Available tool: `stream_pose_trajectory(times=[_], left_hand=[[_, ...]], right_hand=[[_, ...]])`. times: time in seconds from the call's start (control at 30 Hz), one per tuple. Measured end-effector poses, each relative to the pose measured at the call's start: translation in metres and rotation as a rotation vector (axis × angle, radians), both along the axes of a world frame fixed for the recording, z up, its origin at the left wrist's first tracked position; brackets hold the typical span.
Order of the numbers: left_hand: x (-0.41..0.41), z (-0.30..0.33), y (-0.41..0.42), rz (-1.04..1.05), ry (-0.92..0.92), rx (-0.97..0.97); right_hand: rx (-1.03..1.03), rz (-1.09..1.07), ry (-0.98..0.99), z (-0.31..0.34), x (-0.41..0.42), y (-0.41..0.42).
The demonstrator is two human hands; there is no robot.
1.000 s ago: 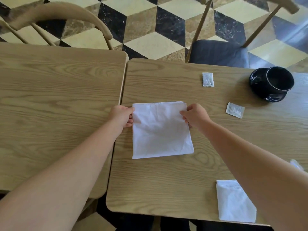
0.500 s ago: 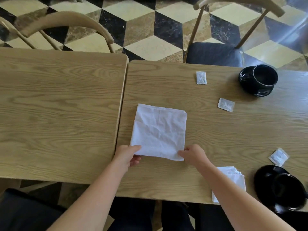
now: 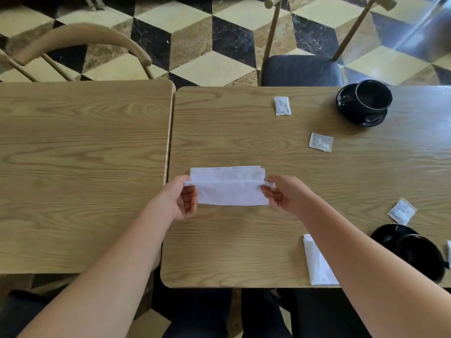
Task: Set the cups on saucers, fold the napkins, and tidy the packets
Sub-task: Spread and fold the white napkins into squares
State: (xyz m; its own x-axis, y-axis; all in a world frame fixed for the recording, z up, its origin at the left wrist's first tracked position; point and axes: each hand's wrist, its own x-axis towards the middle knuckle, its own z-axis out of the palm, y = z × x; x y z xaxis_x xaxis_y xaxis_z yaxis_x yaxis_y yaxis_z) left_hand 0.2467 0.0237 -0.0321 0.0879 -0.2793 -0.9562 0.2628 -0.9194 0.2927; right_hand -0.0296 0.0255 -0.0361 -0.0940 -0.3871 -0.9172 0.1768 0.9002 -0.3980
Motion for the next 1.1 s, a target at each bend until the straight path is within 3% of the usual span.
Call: stream_pose_trajectory(times=[0.17, 0.27, 0.33, 0.4, 0.5, 0.57, 0.63, 0.83, 0.93, 1.1], left_hand=[[-0.008, -0.012, -0.029, 0.065, 0.028, -0.014], [-0.01, -0.012, -0.032, 0.203, -0.002, -0.096], [-0.012, -0.011, -0.027, 0.259, -0.108, -0.208], [-0.014, -0.011, -0.009, 0.266, -0.3, -0.269], [-0.02, -0.024, 0.028, 0.046, -0.644, -0.385], [-0.024, -0.031, 0.034, -0.191, -0.729, -0.492], [-0.023, -0.035, 0.023, -0.313, -0.745, -0.56], [-0.017, -0.037, -0.023, -0.82, -0.932, -0.653], [-0.011, -0.038, -0.027, -0.809, -0.935, -0.757], [0.002, -0.051, -0.019, -0.694, -0.868, -0.617]], right_hand=[[0.005, -0.068, 0.035, -0.025, 0.013, -0.022], [-0.048, 0.02, 0.115, -0.026, 0.016, -0.029], [-0.105, 0.213, 0.273, -0.022, 0.017, -0.028], [-0.225, 0.495, 0.571, -0.018, 0.016, -0.027], [-0.585, 0.843, 0.854, -0.019, 0.022, -0.031], [-0.73, 1.11, 0.887, -0.022, 0.031, -0.037], [-0.733, 1.285, 0.879, -0.025, 0.041, -0.044], [-0.793, 1.304, 0.754, -0.028, 0.052, -0.059], [-0.797, 1.318, 0.709, -0.029, 0.053, -0.063], [-0.717, 1.291, 0.768, -0.034, 0.053, -0.067]])
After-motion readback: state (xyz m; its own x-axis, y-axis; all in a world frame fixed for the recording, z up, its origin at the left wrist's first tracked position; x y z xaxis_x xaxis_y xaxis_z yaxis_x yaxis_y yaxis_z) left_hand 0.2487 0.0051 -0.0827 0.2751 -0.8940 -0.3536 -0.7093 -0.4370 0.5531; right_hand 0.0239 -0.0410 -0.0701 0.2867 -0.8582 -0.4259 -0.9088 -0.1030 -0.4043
